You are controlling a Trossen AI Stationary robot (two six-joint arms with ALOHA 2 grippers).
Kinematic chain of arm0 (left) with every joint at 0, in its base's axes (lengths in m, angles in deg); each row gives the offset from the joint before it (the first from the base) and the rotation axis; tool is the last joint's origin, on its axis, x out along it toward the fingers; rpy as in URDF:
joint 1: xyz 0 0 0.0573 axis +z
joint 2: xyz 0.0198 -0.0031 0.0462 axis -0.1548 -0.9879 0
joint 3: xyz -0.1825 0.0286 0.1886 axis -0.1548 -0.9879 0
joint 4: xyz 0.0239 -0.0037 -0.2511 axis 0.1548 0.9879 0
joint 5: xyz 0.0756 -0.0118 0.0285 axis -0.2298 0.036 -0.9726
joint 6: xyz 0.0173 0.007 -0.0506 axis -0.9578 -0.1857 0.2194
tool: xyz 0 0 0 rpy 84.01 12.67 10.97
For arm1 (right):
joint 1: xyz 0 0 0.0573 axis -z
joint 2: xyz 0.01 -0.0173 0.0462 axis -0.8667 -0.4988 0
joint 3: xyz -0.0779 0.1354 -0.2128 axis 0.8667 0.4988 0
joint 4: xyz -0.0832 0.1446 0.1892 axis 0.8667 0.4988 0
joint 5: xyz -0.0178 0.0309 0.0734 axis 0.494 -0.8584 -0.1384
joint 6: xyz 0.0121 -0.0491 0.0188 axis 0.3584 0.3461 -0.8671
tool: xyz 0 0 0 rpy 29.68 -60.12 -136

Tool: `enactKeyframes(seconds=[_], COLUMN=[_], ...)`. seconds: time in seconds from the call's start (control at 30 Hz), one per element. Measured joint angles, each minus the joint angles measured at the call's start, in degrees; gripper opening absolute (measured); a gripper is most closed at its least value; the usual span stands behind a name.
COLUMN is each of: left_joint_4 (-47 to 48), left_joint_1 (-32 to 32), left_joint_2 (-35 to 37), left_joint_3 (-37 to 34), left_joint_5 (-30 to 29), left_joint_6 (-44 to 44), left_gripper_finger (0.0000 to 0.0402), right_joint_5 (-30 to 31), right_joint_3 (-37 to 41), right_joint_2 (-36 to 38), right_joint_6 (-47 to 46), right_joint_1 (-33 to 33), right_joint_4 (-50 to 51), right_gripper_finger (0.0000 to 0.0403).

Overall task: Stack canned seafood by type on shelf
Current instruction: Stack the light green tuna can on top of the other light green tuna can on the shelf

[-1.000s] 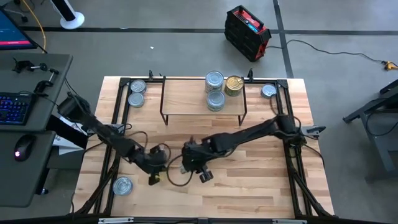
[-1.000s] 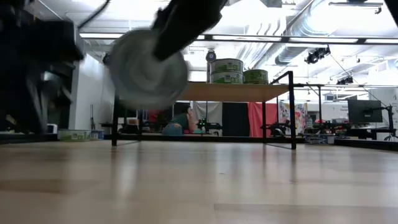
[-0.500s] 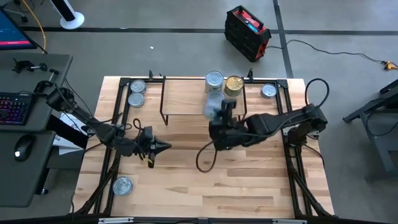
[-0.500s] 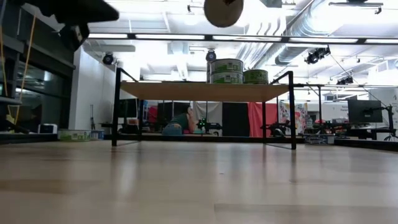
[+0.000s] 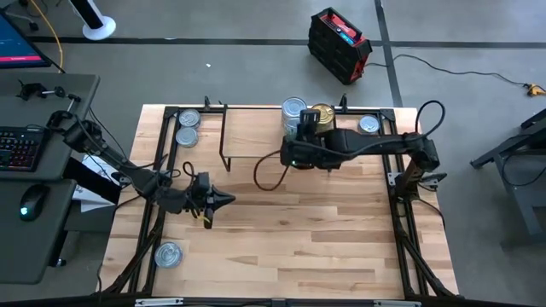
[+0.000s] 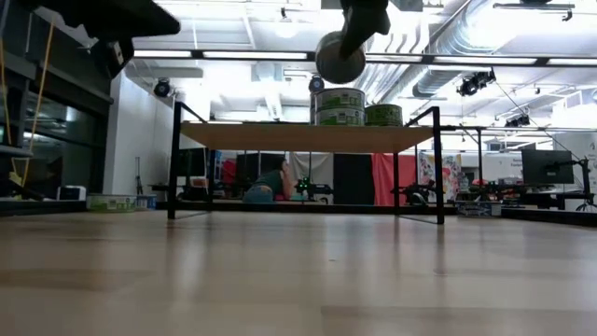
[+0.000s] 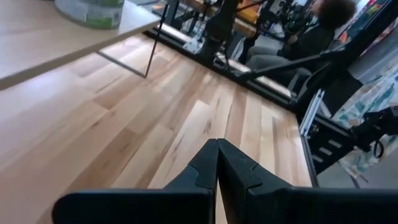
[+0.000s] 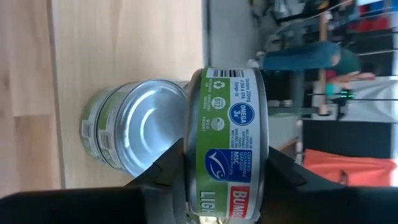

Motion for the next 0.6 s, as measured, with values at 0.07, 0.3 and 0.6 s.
enactKeyframes(seconds=[0.07, 0.3, 0.6], left_joint_4=[1.59, 4.31, 4.91], left_joint_1=[-0.36, -0.89, -0.89], left_joint_2=[0.0, 0.0, 0.0], left_joint_3=[0.0, 0.0, 0.0], left_joint_5=[0.08, 0.17, 0.17], left_joint_6=[0.75, 1.81, 1.81], left_gripper_finger=[0.0001, 0.0001, 0.0001], right_joint_5=[-2.02, -7.29, -12.86], right_joint_3=[0.0, 0.02, 0.02], right_joint_2=[0.0, 0.0, 0.0], right_joint_6=[0.23, 0.18, -1.46], right_joint_1=[0.85, 3.2, 5.15], right_joint_4=[-0.18, 0.58, -0.05], right_gripper_finger=[0.0129, 0.0146, 0.0149])
